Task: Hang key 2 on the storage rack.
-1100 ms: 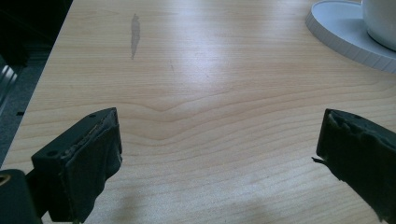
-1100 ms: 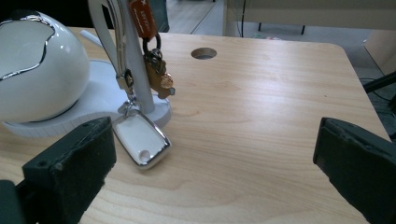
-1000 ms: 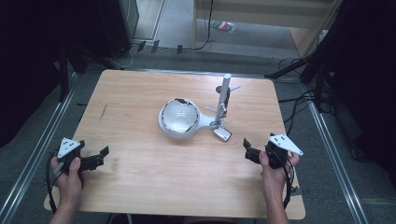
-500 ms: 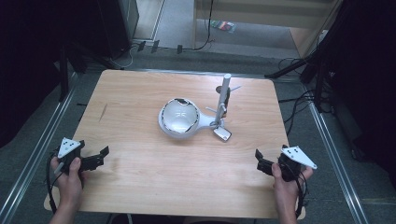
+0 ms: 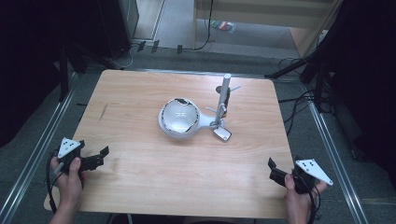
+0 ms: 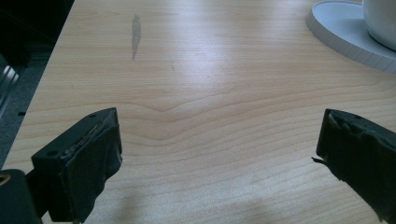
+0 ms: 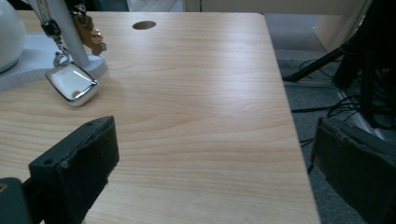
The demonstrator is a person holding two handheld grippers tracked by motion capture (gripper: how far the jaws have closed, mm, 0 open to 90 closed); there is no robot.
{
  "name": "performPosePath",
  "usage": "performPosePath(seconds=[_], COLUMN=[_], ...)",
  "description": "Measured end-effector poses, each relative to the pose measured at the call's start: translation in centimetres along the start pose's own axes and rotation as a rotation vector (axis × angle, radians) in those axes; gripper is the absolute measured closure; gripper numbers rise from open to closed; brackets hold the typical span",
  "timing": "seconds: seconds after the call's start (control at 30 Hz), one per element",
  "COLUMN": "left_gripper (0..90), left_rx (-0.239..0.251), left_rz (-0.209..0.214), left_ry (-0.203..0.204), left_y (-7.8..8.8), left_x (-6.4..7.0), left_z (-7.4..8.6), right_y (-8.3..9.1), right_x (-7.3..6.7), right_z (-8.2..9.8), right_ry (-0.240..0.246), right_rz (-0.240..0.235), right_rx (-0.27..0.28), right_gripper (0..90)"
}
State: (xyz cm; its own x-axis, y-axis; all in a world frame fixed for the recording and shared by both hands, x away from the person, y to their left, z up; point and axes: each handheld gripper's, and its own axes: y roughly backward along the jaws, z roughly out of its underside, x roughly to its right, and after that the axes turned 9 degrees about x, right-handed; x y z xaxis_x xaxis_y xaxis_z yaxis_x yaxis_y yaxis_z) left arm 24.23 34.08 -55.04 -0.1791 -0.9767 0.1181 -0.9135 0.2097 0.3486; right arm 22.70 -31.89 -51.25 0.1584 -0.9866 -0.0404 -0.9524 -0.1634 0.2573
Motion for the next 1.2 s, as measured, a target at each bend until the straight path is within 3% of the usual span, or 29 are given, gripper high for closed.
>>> performPosePath(seconds=[0.17,0.6,0.87,1.1,1.2], left_gripper=[0.5,0.5,0.5,0.4,0.4], left_rx=[0.003,0.013,0.023,0.042,0.053], left_rz=[-0.001,0.000,0.002,0.008,0.009], left_ry=[0.001,0.001,0.011,0.023,0.026], left_y=[0.0,0.1,0.2,0.4,0.5], left_x=[0.0,0.0,0.0,-0.2,-0.3], left_z=[0.0,0.0,0.1,0.1,0.2], right_y=[0.9,2.3,2.4,2.5,2.5], right_x=[0.7,2.1,2.8,3.3,3.2], right_z=[0.7,2.2,3.4,3.6,3.6], right_ry=[0.029,0.004,0.006,-0.032,-0.026], right_rz=[0.021,0.009,-0.032,-0.069,-0.070], right_rx=[-0.003,-0.041,-0.079,-0.067,-0.072], right_gripper=[0.9,0.9,0.6,0.6,0.6])
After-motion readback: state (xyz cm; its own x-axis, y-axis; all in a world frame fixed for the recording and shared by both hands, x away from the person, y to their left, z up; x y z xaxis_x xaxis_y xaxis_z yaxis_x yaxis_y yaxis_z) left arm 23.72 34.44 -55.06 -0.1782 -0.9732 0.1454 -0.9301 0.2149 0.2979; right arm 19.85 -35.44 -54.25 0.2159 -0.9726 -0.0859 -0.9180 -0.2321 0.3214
